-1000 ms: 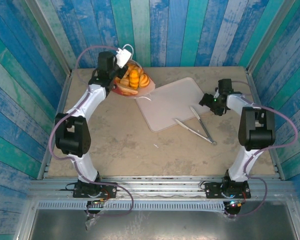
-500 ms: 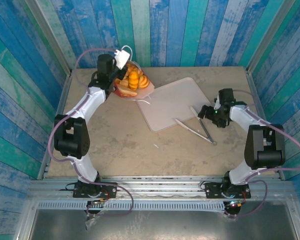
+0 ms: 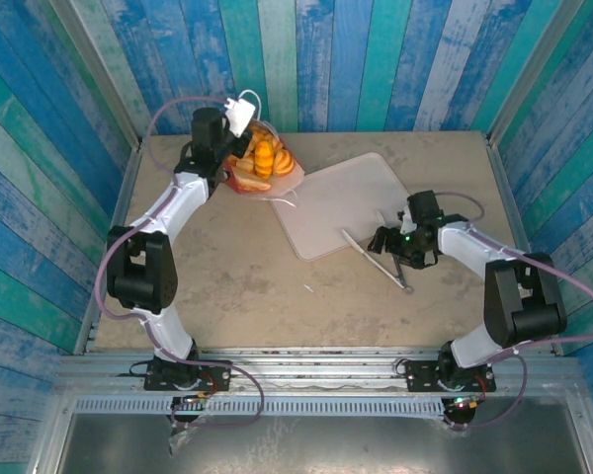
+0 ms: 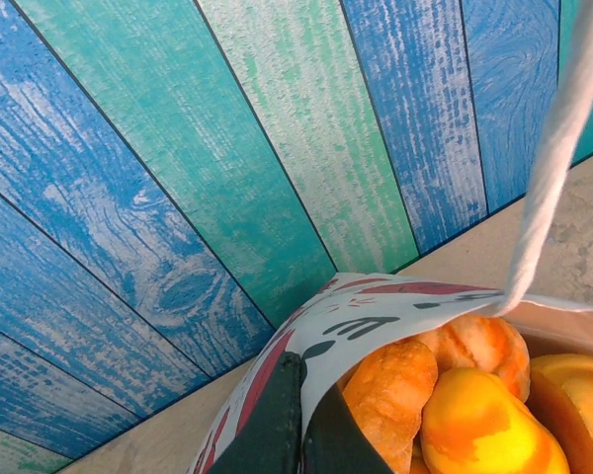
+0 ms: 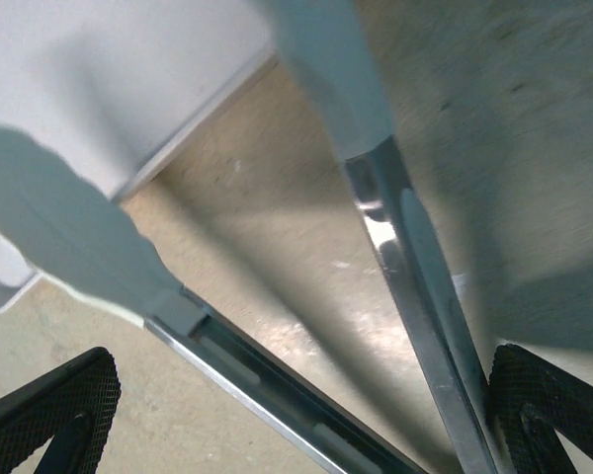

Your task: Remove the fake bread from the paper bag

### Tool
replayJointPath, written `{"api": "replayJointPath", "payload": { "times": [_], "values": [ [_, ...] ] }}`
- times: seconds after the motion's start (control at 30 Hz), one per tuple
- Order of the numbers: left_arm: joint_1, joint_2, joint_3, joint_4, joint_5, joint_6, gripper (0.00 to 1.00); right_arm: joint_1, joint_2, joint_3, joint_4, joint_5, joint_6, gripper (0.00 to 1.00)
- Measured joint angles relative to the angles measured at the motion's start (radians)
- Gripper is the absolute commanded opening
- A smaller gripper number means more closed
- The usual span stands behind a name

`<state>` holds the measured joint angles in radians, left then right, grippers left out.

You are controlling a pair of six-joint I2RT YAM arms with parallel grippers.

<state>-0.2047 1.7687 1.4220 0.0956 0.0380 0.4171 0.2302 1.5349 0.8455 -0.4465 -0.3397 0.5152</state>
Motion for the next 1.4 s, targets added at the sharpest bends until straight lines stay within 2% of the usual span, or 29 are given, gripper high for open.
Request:
{"api": "replayJointPath", "payload": {
  "times": [0.17, 0.6, 0.8, 1.23, 1.4],
  "values": [
    [0.0, -0.018, -0.024, 0.007, 0.003, -0.003, 0.0, 0.087, -0.003, -0.001, -0.003, 0.04, 0.027, 1.0],
    [0.0, -0.042, -0.056, 0.017, 0.005, -0.007, 0.0, 0.274, 0.048, 0.003, -0.02, 0.279, 0.031, 0.96],
    [0.0, -0.043, -0.056, 0.016, 0.005, -0.008, 0.0, 0.304, 0.055, -0.007, 0.008, 0.355, 0.045, 0.89],
    [0.0, -0.043, -0.056, 0.016, 0.008, -0.014, 0.0, 0.367, 0.053, -0.054, 0.089, 0.496, 0.073, 0.85],
    [0.0, -0.043, -0.056, 0.016, 0.009, -0.014, 0.0, 0.417, 0.056, -0.068, 0.113, 0.561, 0.095, 0.75]
  ]
}}
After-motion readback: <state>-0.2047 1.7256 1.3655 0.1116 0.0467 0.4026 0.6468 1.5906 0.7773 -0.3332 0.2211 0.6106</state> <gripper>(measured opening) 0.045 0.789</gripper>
